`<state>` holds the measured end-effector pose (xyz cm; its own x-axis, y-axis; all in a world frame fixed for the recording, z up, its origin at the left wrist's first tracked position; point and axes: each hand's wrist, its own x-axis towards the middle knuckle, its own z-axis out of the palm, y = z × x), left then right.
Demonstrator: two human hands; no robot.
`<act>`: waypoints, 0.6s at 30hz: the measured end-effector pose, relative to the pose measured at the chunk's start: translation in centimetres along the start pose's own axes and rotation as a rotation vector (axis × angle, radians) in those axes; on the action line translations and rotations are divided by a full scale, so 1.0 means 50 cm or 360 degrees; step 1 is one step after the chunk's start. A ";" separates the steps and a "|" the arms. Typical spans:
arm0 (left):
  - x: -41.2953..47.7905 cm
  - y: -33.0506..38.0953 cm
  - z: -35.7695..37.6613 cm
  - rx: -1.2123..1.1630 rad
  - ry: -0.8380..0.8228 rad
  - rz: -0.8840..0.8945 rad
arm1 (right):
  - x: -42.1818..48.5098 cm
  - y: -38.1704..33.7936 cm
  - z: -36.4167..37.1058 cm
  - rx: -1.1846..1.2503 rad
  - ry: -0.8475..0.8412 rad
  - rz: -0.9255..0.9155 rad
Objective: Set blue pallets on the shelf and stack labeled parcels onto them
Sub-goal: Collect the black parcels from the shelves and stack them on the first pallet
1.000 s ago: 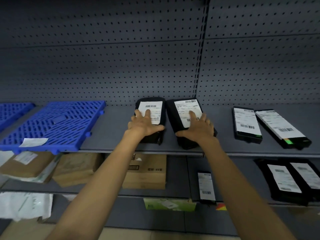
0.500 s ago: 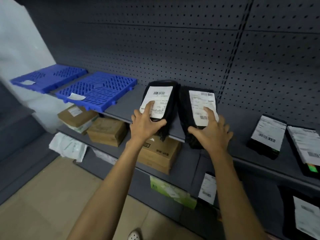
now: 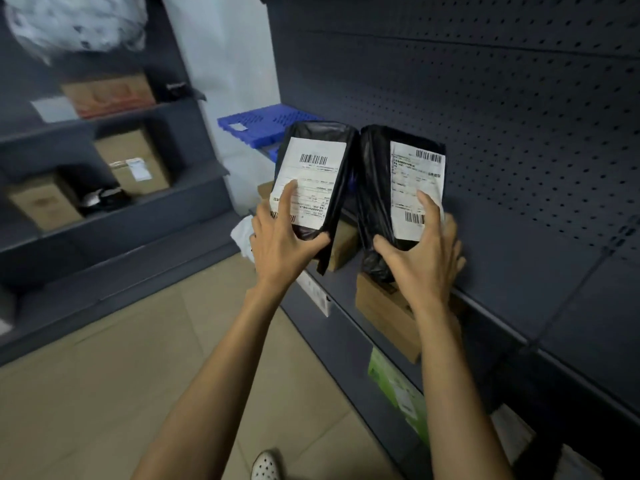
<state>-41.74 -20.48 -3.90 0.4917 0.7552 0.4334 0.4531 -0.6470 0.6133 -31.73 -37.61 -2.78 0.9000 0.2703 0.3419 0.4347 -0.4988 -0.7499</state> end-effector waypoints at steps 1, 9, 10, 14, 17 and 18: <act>0.011 -0.025 -0.014 0.0037 0.0038 -0.0023 | 0.005 -0.020 0.024 0.0015 -0.0035 -0.0037; 0.149 -0.232 -0.141 0.0173 0.0266 -0.0201 | 0.042 -0.212 0.257 0.0167 -0.0263 -0.0235; 0.171 -0.261 -0.156 0.0188 0.0278 -0.0214 | 0.045 -0.238 0.288 0.0172 -0.0275 -0.0255; 0.270 -0.372 -0.216 0.0260 0.0313 -0.0241 | 0.060 -0.338 0.412 0.0194 -0.0284 -0.0309; 0.355 -0.450 -0.251 0.0304 0.0319 -0.0222 | 0.080 -0.405 0.505 0.0211 -0.0293 -0.0289; 0.385 -0.473 -0.259 0.0306 0.0323 -0.0215 | 0.088 -0.424 0.535 0.0211 -0.0285 -0.0280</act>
<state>-52.62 10.72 -1.53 0.2678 0.8288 0.4912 0.6463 -0.5327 0.5464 -37.85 -3.82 -0.52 0.7861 0.4901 0.3767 0.5650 -0.3225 -0.7595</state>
